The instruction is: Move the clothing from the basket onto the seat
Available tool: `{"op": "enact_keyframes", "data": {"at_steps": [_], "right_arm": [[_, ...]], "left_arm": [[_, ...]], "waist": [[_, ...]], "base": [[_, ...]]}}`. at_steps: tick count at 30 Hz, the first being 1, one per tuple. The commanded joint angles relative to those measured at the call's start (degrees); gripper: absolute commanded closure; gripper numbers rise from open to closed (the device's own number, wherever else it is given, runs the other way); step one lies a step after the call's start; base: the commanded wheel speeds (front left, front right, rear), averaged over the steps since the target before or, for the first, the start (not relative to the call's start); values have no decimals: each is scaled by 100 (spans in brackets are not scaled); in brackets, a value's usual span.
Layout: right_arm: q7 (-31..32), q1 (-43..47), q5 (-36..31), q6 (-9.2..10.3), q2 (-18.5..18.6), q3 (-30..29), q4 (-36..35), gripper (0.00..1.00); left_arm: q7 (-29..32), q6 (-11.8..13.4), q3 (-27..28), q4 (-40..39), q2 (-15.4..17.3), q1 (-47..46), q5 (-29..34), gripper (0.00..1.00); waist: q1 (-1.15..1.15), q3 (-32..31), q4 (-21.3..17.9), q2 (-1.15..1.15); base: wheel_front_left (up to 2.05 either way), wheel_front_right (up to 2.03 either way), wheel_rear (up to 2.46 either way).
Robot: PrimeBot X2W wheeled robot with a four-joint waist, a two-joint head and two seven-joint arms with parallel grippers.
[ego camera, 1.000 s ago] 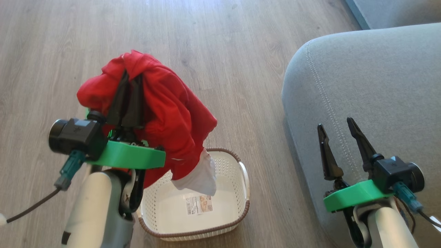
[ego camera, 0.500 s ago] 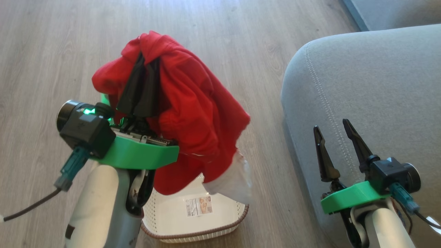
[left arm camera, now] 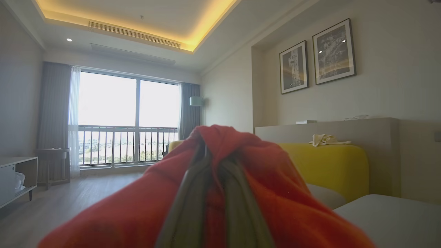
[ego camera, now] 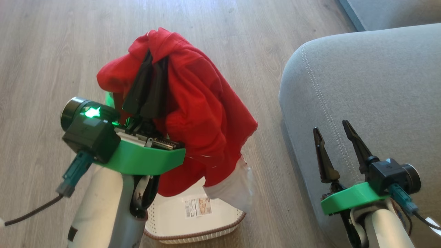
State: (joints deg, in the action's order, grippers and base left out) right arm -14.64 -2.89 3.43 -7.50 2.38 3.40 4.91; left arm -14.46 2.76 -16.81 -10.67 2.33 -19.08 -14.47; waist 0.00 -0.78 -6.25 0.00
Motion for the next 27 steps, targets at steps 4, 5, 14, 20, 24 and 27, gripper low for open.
{"op": "enact_keyframes", "data": {"at_steps": [4, 5, 14, 20, 24, 27], "right_arm": [[-36, -150, -33, 1, 50, 125, -207, 0], [-36, -152, -30, 1, 50, 122, -209, 0], [-36, -201, 6, 1, 50, 116, -238, 0], [-36, -226, -26, 1, 50, 86, -250, 0], [-36, -243, -2, 1, 50, 77, -285, 0], [-36, -286, 53, 1, 50, 142, -345, 0]], "left_arm": [[-53, 13, 162, -223, 54, -337, 39, 100], [-53, 5, 159, -218, 54, -343, 41, 100], [-53, -17, 158, -178, 54, -355, 56, 100], [-53, -20, 160, -139, 54, -357, 52, 100], [-53, -25, 168, -125, 54, -347, 55, 100], [-53, -34, 170, -113, 54, -348, 60, 100]], "waist": [[0, 12, 26, 0], [0, 15, 32, 0], [0, 60, 15, 0], [0, 100, -18, 0], [0, 117, -36, 0], [0, 131, -48, 0]], "base": [[0, 0, 0], [0, 0, 0], [0, 0, 0], [0, 0, 0], [0, 0, 0], [0, 0, 0]]}}
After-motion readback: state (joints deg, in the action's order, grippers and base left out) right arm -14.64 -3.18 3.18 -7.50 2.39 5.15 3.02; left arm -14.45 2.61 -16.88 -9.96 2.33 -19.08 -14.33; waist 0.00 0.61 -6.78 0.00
